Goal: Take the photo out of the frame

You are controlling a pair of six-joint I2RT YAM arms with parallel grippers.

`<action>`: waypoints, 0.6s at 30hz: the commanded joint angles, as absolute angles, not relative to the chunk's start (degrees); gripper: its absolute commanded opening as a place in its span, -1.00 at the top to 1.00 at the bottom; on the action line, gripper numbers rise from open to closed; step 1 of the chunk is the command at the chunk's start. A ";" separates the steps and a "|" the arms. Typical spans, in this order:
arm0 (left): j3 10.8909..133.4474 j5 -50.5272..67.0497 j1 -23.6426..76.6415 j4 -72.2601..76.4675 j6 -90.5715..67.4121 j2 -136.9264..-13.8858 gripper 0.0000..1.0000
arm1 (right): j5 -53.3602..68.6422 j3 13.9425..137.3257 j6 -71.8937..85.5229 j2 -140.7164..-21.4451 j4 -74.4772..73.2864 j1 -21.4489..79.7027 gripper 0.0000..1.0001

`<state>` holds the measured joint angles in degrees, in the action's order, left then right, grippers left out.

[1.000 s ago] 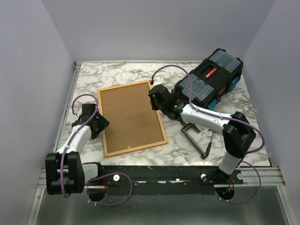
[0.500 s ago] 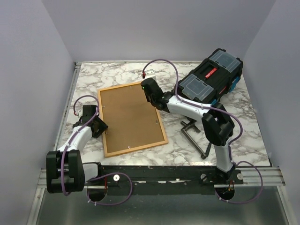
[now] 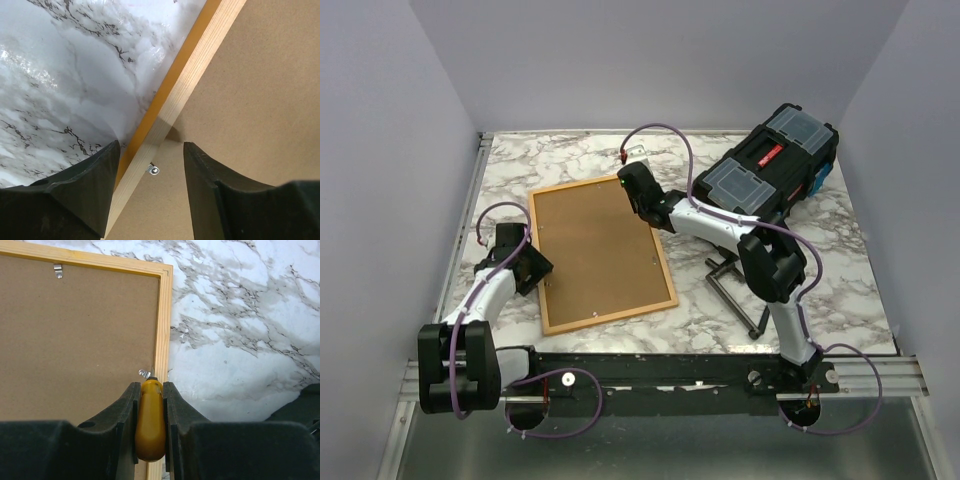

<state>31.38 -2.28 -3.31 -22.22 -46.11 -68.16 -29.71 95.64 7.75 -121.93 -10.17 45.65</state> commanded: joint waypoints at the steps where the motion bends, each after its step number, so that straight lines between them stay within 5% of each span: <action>1: 35.20 -2.02 -4.55 -23.30 -46.20 -69.23 -0.13 | -29.63 97.52 6.39 -122.92 -11.07 45.23 0.99; 18: 35.91 -0.05 -7.39 -19.37 -44.95 -76.49 0.14 | -25.83 98.23 5.43 -123.26 -10.68 43.98 0.99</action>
<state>37.01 -0.97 -7.14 -20.91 -45.63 -76.62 -27.31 95.64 6.31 -122.26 -10.37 44.51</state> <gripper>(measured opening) 0.474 0.246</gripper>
